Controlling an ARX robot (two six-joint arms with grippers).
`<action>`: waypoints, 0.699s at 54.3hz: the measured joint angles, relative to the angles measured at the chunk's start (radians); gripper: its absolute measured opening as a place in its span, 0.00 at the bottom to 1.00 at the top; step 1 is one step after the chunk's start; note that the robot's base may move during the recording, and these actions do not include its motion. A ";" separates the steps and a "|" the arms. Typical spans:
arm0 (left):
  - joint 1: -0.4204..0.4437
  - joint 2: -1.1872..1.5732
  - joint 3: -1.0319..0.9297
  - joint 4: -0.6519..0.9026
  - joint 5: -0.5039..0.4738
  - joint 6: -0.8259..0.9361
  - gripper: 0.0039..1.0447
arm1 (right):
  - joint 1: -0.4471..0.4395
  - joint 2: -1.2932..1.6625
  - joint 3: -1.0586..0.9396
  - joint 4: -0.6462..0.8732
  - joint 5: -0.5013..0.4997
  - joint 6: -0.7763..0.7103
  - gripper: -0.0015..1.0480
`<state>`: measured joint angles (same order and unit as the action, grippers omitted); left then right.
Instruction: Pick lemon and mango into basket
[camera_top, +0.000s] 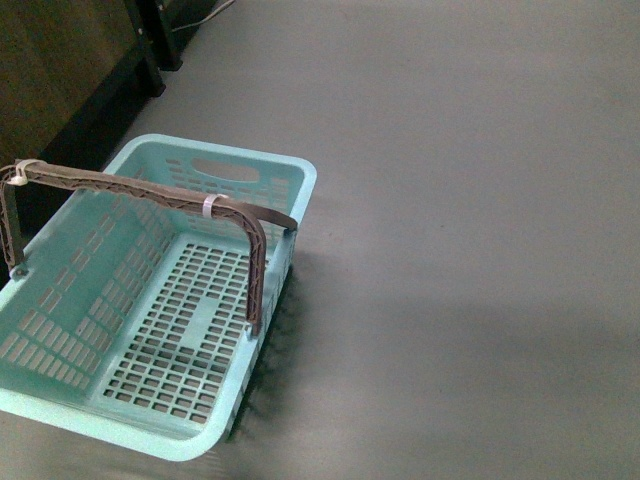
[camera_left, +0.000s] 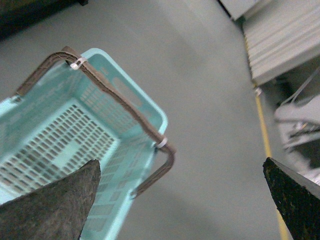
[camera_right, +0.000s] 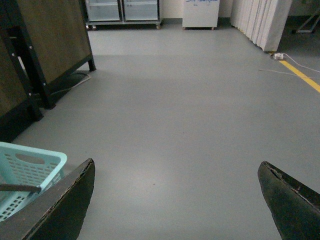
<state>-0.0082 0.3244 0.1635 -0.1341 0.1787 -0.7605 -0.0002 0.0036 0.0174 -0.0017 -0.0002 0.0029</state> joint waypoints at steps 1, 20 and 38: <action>-0.002 0.031 0.006 0.029 -0.003 -0.057 0.94 | 0.000 0.000 0.000 0.000 0.000 0.000 0.92; -0.043 0.985 0.114 0.608 -0.159 -0.475 0.94 | 0.000 0.000 0.000 0.000 0.000 0.000 0.92; -0.124 1.552 0.447 0.719 -0.206 -0.566 0.94 | 0.000 0.000 0.000 0.000 0.000 0.000 0.92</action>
<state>-0.1318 1.8763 0.6102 0.5846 -0.0273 -1.3270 -0.0002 0.0036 0.0174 -0.0017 -0.0002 0.0029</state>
